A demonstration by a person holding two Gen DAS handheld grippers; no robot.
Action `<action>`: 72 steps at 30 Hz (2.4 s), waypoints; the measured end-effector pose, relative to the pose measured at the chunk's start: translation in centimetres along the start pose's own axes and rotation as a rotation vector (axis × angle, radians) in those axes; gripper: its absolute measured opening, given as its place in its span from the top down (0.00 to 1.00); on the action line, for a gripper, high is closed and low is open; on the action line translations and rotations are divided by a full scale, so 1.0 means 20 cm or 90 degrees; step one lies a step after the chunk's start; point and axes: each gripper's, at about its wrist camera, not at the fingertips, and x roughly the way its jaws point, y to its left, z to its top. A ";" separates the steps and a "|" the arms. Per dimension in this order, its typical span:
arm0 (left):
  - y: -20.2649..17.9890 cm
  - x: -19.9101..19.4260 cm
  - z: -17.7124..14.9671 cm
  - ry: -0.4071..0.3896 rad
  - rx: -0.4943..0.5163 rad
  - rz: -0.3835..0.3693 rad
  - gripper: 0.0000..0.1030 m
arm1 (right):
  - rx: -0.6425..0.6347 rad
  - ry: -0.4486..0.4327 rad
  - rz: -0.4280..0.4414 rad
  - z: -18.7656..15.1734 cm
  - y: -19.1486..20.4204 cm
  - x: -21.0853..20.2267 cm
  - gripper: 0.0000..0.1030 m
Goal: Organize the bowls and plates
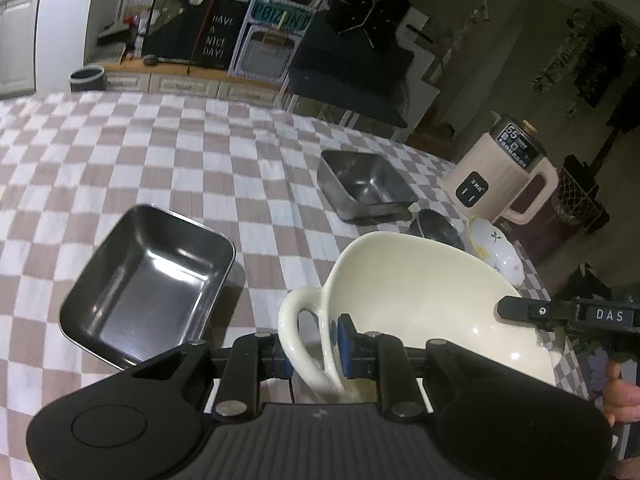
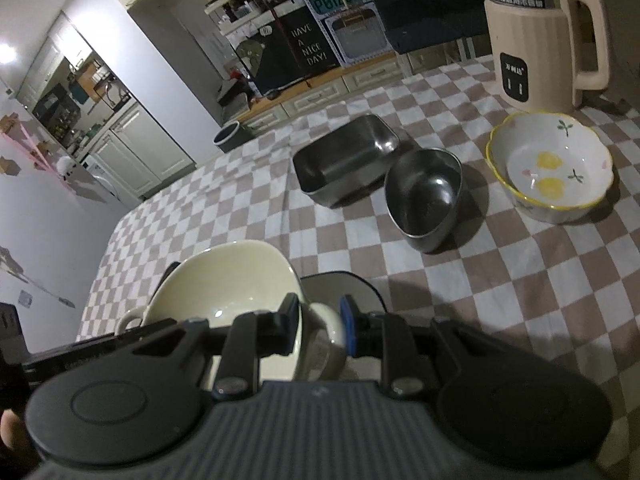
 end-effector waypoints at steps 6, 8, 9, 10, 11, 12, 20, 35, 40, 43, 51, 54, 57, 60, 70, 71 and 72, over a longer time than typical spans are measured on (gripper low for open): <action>0.03 0.08 -0.02 0.029 -0.007 -0.004 0.78 | 0.000 0.016 -0.009 0.00 -0.01 0.03 0.74; 0.03 0.11 -0.03 0.041 -0.009 -0.004 0.77 | 0.002 0.026 -0.014 0.00 -0.02 0.05 0.75; 0.04 0.13 -0.04 0.048 -0.011 -0.004 0.77 | 0.001 0.029 -0.018 0.00 -0.02 0.05 0.75; 0.04 0.15 -0.04 0.052 -0.012 -0.003 0.76 | 0.000 0.033 -0.023 -0.01 -0.02 0.06 0.75; 0.04 0.16 -0.05 0.058 -0.012 -0.002 0.76 | -0.002 0.036 -0.027 -0.01 -0.02 0.07 0.75; 0.04 0.17 -0.05 0.063 -0.012 -0.001 0.76 | -0.004 0.039 -0.030 -0.01 -0.02 0.07 0.75; 0.05 0.22 -0.07 0.082 -0.014 0.009 0.74 | -0.005 0.054 -0.041 -0.01 -0.02 0.11 0.75; 0.05 0.29 -0.09 0.107 0.003 0.034 0.70 | -0.008 0.076 -0.069 -0.02 -0.01 0.18 0.74; 0.04 0.29 -0.08 0.108 0.002 0.039 0.70 | 0.001 0.072 -0.071 -0.01 -0.01 0.19 0.73; 0.04 0.29 -0.08 0.109 0.009 0.039 0.70 | -0.003 0.071 -0.074 -0.01 0.00 0.19 0.73; 0.03 0.29 -0.08 0.114 0.023 0.043 0.70 | 0.000 0.076 -0.075 -0.01 -0.01 0.21 0.71; 0.04 0.29 -0.07 0.118 0.014 0.047 0.71 | -0.013 0.093 -0.068 -0.01 -0.02 0.23 0.71; 0.05 0.29 -0.07 0.121 0.012 0.046 0.72 | -0.025 0.106 -0.069 -0.01 -0.01 0.23 0.71; 0.04 0.28 -0.07 0.123 0.021 0.048 0.73 | -0.037 0.117 -0.074 -0.02 -0.01 0.24 0.70; 0.01 0.29 -0.08 0.131 0.042 0.041 0.76 | -0.078 0.104 -0.093 0.00 0.04 0.26 0.88; 0.01 0.29 -0.08 0.131 0.043 0.041 0.76 | -0.078 0.104 -0.093 0.00 0.04 0.27 0.88; 0.01 0.29 -0.08 0.131 0.045 0.041 0.75 | -0.076 0.104 -0.092 0.00 0.04 0.27 0.88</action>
